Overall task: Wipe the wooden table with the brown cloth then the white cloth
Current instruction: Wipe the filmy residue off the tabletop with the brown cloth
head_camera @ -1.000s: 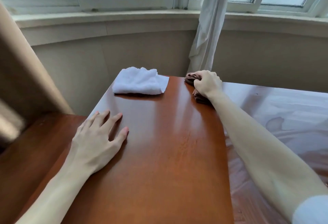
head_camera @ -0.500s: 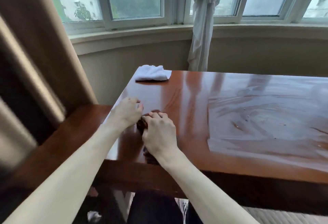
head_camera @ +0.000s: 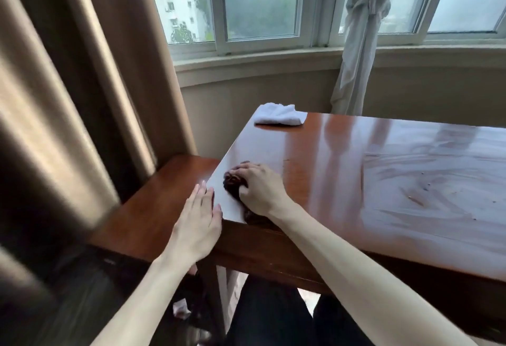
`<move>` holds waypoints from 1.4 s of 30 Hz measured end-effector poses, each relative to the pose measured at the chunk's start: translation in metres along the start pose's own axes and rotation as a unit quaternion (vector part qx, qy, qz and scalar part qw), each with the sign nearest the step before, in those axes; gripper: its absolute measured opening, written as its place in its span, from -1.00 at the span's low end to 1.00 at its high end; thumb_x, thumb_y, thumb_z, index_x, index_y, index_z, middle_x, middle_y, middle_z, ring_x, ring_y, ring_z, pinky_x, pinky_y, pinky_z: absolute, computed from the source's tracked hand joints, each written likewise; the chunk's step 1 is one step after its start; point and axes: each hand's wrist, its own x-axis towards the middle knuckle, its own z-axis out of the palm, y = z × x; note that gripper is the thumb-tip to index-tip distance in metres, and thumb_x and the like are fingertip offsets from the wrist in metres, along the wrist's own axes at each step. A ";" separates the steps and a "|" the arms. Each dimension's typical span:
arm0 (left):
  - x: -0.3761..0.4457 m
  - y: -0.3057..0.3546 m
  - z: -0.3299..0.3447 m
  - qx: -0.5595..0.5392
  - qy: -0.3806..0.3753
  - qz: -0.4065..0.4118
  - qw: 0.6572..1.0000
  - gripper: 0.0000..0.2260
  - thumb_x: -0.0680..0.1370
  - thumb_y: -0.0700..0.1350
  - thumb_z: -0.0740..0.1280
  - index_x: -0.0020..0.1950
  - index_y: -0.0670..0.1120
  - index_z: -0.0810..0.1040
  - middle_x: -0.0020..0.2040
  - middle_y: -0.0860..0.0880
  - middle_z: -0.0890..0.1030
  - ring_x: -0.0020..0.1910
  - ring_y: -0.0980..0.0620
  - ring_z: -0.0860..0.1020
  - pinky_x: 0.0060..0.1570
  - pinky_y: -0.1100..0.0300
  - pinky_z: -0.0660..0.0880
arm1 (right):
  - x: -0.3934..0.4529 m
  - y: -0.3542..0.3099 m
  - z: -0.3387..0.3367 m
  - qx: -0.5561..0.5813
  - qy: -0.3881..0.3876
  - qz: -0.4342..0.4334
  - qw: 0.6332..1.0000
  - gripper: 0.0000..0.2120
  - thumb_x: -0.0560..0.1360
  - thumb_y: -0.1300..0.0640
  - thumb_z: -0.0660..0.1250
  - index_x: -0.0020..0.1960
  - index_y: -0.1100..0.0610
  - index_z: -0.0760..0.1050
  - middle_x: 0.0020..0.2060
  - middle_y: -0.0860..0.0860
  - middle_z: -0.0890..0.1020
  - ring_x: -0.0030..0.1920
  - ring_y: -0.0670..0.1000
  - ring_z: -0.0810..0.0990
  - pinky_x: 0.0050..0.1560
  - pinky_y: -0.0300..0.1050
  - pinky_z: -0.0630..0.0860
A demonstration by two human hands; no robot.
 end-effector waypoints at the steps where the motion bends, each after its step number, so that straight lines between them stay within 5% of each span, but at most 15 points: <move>1: 0.002 0.000 -0.001 -0.005 -0.004 -0.007 1.000 -0.44 0.68 0.10 -0.09 0.63 -0.14 0.10 0.65 -0.05 0.01 0.62 0.09 -0.11 0.57 0.16 -0.14 | -0.005 0.002 -0.001 0.040 -0.040 -0.059 0.997 -0.57 0.44 0.16 0.26 0.24 -0.11 0.65 0.28 -0.16 0.63 0.29 -0.01 0.56 0.23 -0.09 0.51; 3: 0.006 -0.003 -0.008 -0.003 -0.026 -0.008 1.000 -0.49 0.71 0.06 0.00 0.64 -0.08 0.11 0.65 0.00 0.01 0.62 0.12 -0.07 0.58 0.11 -0.10 | 0.010 0.026 -0.016 0.067 -0.069 -0.041 0.995 -0.53 0.41 0.19 0.24 0.24 -0.13 0.64 0.26 -0.19 0.64 0.27 -0.03 0.58 0.18 -0.13 0.50; 7: 0.014 -0.002 -0.018 -0.004 -0.023 -0.011 1.000 -0.54 0.70 0.03 0.06 0.60 -0.06 0.23 0.62 0.00 0.18 0.61 0.06 0.05 0.58 0.03 -0.02 | 0.042 0.047 -0.022 -0.033 0.047 0.205 0.977 -0.68 0.47 0.20 0.25 0.13 -0.03 0.64 0.19 0.00 0.63 0.24 0.16 0.55 0.00 -0.04 0.42; 12: 0.033 0.045 -0.001 -0.035 0.044 0.050 0.997 -0.56 0.67 0.10 0.07 0.50 0.00 0.39 0.55 -0.01 0.32 0.57 0.02 0.17 0.53 0.05 0.14 | -0.068 0.014 -0.029 0.062 0.011 0.055 0.996 -0.53 0.46 0.10 0.24 0.31 -0.21 0.59 0.37 -0.29 0.52 0.43 -0.17 0.37 0.30 -0.11 0.42; 14: 0.034 0.058 0.015 0.014 0.020 0.074 0.997 -0.55 0.65 0.18 0.01 0.52 0.13 0.33 0.58 0.03 0.26 0.58 0.01 0.14 0.54 0.00 0.09 | -0.101 0.054 -0.060 0.048 0.052 0.130 0.989 -0.49 0.42 0.13 0.23 0.28 -0.25 0.60 0.35 -0.35 0.52 0.42 -0.21 0.38 0.33 -0.13 0.40; 18: 0.035 0.060 0.024 0.085 0.016 0.072 0.994 -0.49 0.63 0.25 -0.03 0.57 0.18 0.23 0.60 0.05 0.22 0.59 0.01 0.12 0.56 -0.02 0.02 | -0.072 0.127 -0.091 -0.062 0.117 0.297 0.946 -0.56 0.49 0.20 0.27 0.28 -0.13 0.62 0.32 -0.11 0.61 0.33 0.09 0.52 0.27 -0.01 0.47; 20: 0.035 0.059 0.025 0.092 0.015 0.075 0.993 -0.50 0.64 0.24 0.00 0.58 0.18 0.21 0.61 0.04 0.20 0.60 0.00 0.11 0.56 -0.02 0.00 | -0.067 0.106 -0.075 -0.112 0.112 0.269 0.950 -0.56 0.50 0.18 0.27 0.33 -0.09 0.60 0.33 -0.10 0.60 0.35 0.06 0.50 0.30 -0.03 0.44; 24: 0.033 0.062 0.023 0.093 0.013 0.075 0.993 -0.50 0.64 0.24 0.02 0.58 0.17 0.23 0.61 0.04 0.20 0.60 0.00 0.11 0.57 -0.02 0.02 | -0.102 0.075 -0.067 -0.005 0.071 0.166 0.984 -0.51 0.43 0.12 0.28 0.31 -0.20 0.60 0.35 -0.29 0.55 0.40 -0.15 0.43 0.39 -0.09 0.40; 29: 0.033 0.059 0.023 0.094 0.000 0.076 0.993 -0.48 0.64 0.26 0.00 0.59 0.17 0.19 0.62 0.05 0.16 0.61 0.02 0.08 0.58 -0.01 -0.01 | -0.053 0.135 -0.089 -0.036 0.106 0.294 0.949 -0.54 0.50 0.17 0.26 0.33 -0.13 0.59 0.33 -0.06 0.61 0.32 0.12 0.53 0.23 0.02 0.49; 34: 0.039 0.057 0.014 0.077 -0.068 0.071 0.992 -0.46 0.63 0.25 0.04 0.60 0.14 0.18 0.63 0.00 0.12 0.62 0.01 0.03 0.58 0.00 -0.02 | -0.105 0.114 -0.079 -0.008 0.078 0.220 0.972 -0.50 0.45 0.11 0.31 0.36 -0.19 0.57 0.40 -0.23 0.52 0.45 -0.10 0.41 0.42 -0.07 0.36; 39: 0.081 0.092 0.015 0.011 -0.072 0.085 0.994 -0.50 0.62 0.20 0.14 0.54 0.07 0.34 0.55 -0.04 0.29 0.55 -0.04 0.20 0.53 -0.01 0.14 | -0.035 0.169 -0.093 -0.034 0.119 0.324 0.938 -0.67 0.49 0.21 0.25 0.19 0.05 0.62 0.21 0.05 0.64 0.26 0.20 0.55 0.15 0.02 0.50; 42: 0.123 0.127 0.035 -0.007 -0.100 0.116 0.988 -0.50 0.60 0.22 0.12 0.52 0.11 0.34 0.55 0.01 0.29 0.56 0.03 0.17 0.52 -0.03 0.18 | -0.015 0.179 -0.087 -0.050 0.112 0.296 0.947 -0.58 0.49 0.23 0.25 0.27 -0.02 0.63 0.28 -0.03 0.63 0.34 0.10 0.50 0.26 -0.04 0.44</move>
